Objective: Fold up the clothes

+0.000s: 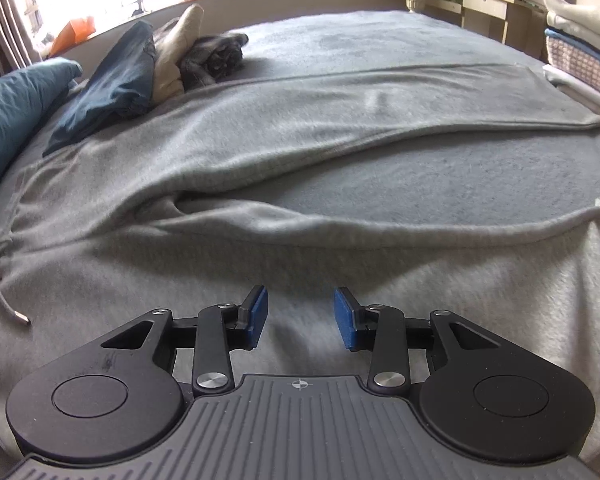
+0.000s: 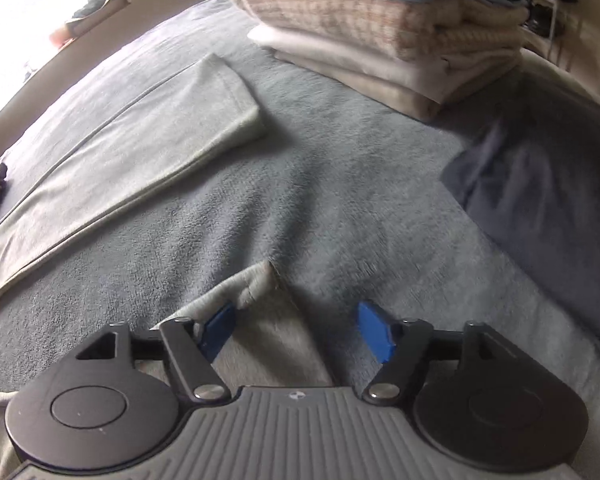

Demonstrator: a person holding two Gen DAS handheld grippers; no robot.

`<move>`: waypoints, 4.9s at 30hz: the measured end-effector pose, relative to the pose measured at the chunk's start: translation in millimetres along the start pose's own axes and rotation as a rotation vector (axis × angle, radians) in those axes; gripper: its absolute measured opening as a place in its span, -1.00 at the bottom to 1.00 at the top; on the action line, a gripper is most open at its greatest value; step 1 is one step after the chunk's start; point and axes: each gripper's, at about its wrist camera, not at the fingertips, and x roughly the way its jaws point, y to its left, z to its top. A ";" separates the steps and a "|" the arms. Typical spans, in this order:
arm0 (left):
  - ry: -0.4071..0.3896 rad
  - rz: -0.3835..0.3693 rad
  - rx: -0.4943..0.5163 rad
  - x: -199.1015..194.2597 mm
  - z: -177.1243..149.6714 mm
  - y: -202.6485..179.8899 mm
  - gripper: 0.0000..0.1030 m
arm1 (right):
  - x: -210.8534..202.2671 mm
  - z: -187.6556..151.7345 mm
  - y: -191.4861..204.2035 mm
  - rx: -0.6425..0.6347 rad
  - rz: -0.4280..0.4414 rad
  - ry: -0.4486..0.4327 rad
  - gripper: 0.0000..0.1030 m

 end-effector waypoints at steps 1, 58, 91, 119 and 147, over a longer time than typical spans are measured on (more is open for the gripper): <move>0.008 -0.001 0.003 -1.1 -3.6 -3.2 -0.29 | 0.9 -0.1 2.6 -0.013 -0.002 -0.008 0.42; -0.152 -0.200 0.966 -64.7 -114.1 -180.1 -0.22 | -74.3 -161.9 -89.9 0.971 0.320 0.125 -0.89; -0.076 -0.453 0.846 -96.9 -95.6 -159.3 -0.43 | -150.8 -204.3 -126.8 0.944 -0.013 0.028 -0.44; 0.156 -0.223 -0.042 -44.0 -13.7 64.2 -0.43 | -33.4 -160.8 368.1 -1.110 0.411 0.563 -0.44; 0.310 -0.412 0.154 17.8 48.3 165.2 -0.12 | -68.9 -283.6 438.5 -1.549 0.833 0.634 -0.52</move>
